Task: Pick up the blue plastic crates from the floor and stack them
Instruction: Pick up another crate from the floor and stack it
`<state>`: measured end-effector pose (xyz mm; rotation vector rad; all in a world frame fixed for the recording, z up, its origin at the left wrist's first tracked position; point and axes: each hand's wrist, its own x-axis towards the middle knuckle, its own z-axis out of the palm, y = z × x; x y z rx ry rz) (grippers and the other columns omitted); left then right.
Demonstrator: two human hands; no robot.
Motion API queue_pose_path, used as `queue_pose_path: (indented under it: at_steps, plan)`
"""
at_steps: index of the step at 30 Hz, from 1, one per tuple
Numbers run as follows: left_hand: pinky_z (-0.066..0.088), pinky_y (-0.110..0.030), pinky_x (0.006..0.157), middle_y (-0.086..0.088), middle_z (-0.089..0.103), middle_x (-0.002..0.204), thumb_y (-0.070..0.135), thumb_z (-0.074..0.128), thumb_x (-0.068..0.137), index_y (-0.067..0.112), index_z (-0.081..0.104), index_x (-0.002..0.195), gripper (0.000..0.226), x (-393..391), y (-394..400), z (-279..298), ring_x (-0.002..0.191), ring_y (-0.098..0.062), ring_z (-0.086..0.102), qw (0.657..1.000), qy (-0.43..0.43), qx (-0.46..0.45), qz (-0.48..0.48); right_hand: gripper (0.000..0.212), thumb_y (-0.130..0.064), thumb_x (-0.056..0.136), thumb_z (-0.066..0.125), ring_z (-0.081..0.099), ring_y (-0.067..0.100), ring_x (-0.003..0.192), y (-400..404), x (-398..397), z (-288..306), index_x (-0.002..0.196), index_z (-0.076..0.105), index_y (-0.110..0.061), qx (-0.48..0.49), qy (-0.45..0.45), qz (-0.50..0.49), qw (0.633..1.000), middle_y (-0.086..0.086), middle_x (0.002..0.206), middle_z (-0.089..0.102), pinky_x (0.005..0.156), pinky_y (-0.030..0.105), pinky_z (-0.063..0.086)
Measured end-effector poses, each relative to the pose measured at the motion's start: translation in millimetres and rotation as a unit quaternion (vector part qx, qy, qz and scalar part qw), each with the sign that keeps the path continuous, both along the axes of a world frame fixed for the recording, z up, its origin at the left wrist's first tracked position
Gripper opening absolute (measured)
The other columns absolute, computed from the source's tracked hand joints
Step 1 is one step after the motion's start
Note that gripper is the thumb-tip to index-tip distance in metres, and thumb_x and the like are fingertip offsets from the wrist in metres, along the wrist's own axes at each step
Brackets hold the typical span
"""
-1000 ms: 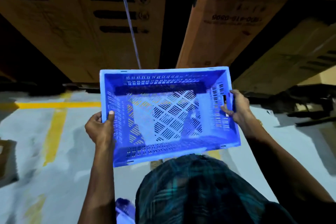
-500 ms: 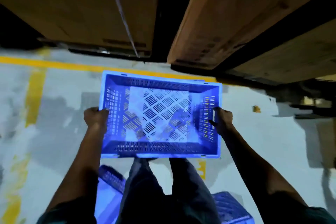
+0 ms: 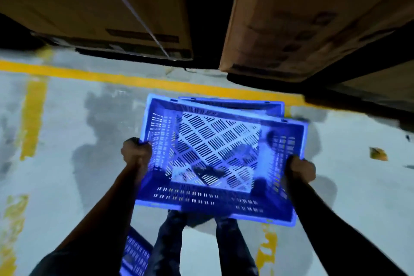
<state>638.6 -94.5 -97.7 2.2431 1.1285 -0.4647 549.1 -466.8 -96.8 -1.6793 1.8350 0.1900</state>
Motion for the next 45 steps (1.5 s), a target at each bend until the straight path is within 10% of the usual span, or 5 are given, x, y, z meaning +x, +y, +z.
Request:
queue_pose_path:
  at_steps: [13,20,24,35,45]
  plan:
    - [0.041,-0.019,0.044,-0.011,0.055,0.055,0.009,0.073,0.077,0.0,0.07,0.084,0.012,48.4,-47.7,-78.9,0.042,-0.014,0.051,0.997,0.034,-0.061,0.022,0.033,-0.02,0.077,0.054,0.06,0.038,0.075,-56.8,58.7,-67.9,0.091,0.069,0.006,-0.032,-0.057,0.0,0.998,0.024,0.076,0.061,0.069,0.045,0.041]
    - [0.053,-0.042,0.067,-0.017,0.064,0.072,0.015,0.065,0.077,0.004,0.064,0.069,0.014,52.0,-47.3,-97.1,0.07,-0.026,0.06,0.999,0.026,-0.014,-0.023,0.036,-0.031,0.064,0.049,0.044,0.029,0.059,-61.0,75.3,-78.6,0.081,0.063,-0.003,-0.029,-0.126,0.032,0.991,0.011,0.068,0.051,0.055,0.031,0.036]
    - [0.056,-0.047,0.08,-0.023,0.068,0.093,0.021,0.063,0.081,0.002,0.065,0.09,0.021,47.5,-47.0,-98.4,0.089,-0.038,0.066,0.998,0.02,0.026,-0.049,0.056,-0.036,0.066,0.051,0.063,0.032,0.09,-60.9,64.5,-75.8,0.11,0.065,-0.003,-0.021,-0.123,0.083,0.989,0.019,0.099,0.069,0.075,0.03,0.043]
    - [0.047,-0.042,0.088,-0.025,0.063,0.109,0.027,0.064,0.089,-0.001,0.057,0.106,0.033,19.3,-42.9,-88.3,0.103,-0.041,0.059,0.999,0.035,0.016,-0.03,0.08,-0.02,0.08,0.067,0.052,0.042,0.119,-47.3,16.0,-81.6,0.15,0.029,-0.015,0.023,-0.064,0.255,0.965,0.019,0.138,0.044,0.097,0.043,0.044]
    - [0.048,-0.049,0.095,-0.025,0.059,0.121,0.025,0.063,0.087,0.003,0.048,0.118,0.041,-28.7,-45.8,-80.9,0.111,-0.043,0.057,0.998,0.058,0.02,-0.019,0.101,-0.032,0.066,0.057,0.04,0.053,0.127,-18.5,-33.7,-84.5,0.149,0.019,0.012,-0.026,-0.026,0.308,0.951,0.035,0.143,0.036,0.111,0.05,0.033]
